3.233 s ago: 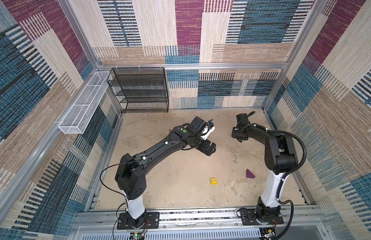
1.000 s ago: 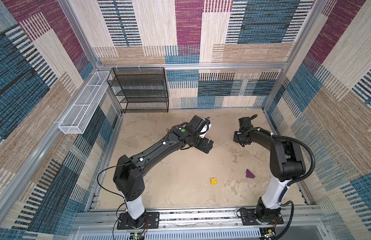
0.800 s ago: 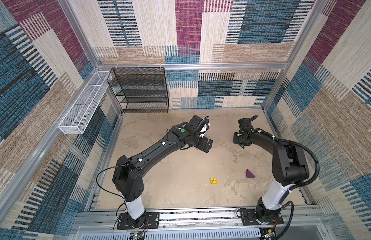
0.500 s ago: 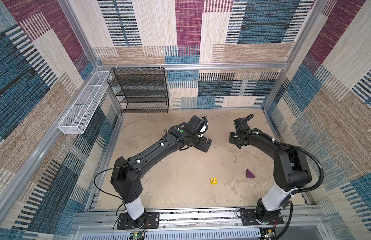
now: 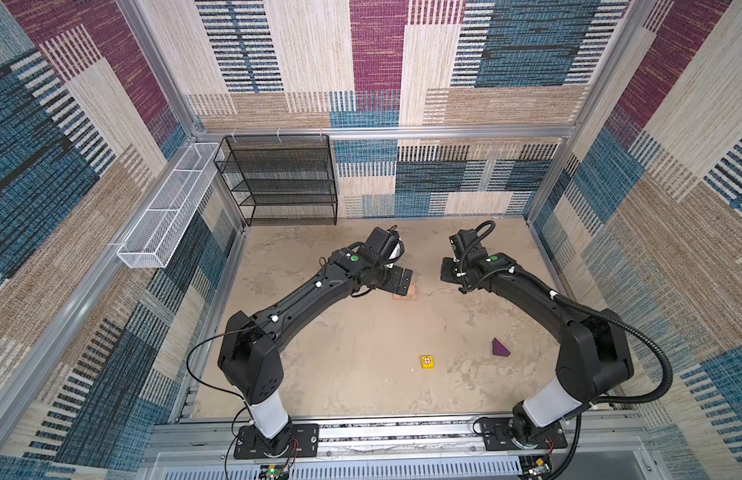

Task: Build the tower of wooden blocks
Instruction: 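Carry the E cube over the stack top while the left gripper approaches it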

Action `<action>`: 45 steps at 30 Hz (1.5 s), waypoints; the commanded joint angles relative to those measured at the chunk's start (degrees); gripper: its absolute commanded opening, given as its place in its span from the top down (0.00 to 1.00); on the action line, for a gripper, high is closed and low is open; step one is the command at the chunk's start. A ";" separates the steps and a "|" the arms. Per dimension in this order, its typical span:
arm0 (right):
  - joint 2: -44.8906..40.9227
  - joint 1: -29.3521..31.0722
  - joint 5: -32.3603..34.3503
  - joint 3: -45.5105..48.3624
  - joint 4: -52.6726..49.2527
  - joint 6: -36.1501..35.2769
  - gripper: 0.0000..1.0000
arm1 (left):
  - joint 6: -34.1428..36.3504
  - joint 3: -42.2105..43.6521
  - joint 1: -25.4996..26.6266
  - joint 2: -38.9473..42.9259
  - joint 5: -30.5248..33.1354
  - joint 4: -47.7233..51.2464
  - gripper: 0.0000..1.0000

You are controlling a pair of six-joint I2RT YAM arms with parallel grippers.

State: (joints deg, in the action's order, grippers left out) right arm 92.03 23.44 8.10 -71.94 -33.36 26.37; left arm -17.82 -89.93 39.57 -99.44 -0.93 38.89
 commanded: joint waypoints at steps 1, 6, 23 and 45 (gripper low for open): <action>1.26 2.36 0.77 -1.49 0.38 4.12 1.00 | -3.34 0.53 -1.57 -0.37 -3.55 -1.58 0.01; 5.06 6.19 1.35 -4.17 1.62 6.47 1.00 | -5.09 0.94 -4.47 -0.81 -5.92 -2.06 0.01; 15.86 11.48 4.59 -12.30 2.79 8.52 1.00 | -5.12 1.66 -6.17 1.03 -5.14 -2.86 0.01; 19.83 11.63 5.32 -15.33 2.09 7.91 1.00 | -5.72 2.34 -6.96 1.68 -5.49 -3.64 0.02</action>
State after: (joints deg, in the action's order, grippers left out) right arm 111.55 34.92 12.60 -86.70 -32.38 34.20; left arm -22.55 -87.77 32.75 -98.24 -6.17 36.27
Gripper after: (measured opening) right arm 0.313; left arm 0.977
